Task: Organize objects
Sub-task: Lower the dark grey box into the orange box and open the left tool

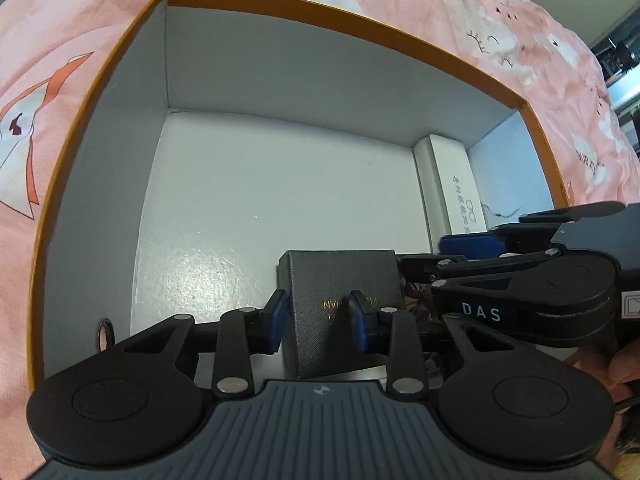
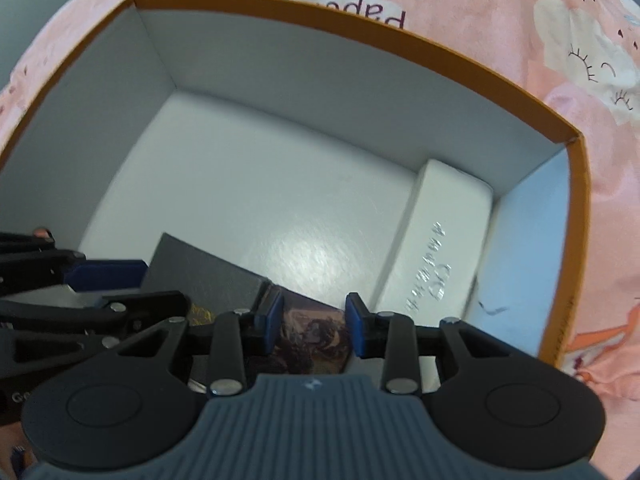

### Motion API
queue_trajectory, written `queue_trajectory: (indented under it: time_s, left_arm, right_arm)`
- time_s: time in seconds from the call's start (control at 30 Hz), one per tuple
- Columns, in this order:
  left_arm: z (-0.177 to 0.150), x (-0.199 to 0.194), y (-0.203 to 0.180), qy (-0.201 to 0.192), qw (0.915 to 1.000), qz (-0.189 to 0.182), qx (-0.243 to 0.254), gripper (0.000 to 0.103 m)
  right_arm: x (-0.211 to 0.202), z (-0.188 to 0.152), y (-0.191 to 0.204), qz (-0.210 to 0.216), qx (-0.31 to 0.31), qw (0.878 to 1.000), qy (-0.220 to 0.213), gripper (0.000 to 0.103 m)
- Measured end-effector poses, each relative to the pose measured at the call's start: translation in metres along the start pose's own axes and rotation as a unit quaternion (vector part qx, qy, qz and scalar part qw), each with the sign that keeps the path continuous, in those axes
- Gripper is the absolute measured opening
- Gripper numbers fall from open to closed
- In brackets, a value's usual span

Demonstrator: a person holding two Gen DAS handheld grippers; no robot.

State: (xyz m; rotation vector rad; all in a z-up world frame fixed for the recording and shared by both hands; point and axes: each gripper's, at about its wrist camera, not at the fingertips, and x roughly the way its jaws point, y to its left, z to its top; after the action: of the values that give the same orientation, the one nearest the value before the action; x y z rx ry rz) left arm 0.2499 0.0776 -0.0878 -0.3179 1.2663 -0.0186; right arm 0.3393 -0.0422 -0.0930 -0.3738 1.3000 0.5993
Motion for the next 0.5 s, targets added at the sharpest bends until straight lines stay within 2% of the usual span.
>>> queue_trajectory:
  time_s: [0.13, 0.33, 0.5]
  left_arm:
    - [-0.003, -0.001, -0.002, -0.002, 0.9999, 0.005, 0.013, 0.037]
    - [-0.004, 0.000, -0.006, 0.001, 0.9993, 0.010, 0.037, 0.037]
    - [-0.006, -0.001, -0.004, 0.003, 0.9993, 0.006, 0.037, 0.037]
  right_arm:
    - [-0.002, -0.006, -0.001, 0.002, 0.001, 1.000, 0.011, 0.031]
    - [-0.003, -0.008, 0.003, -0.004, 0.001, 1.000, 0.013, 0.032]
    - [-0.006, -0.012, 0.004, 0.003, 0.005, 1.000, 0.023, 0.031]
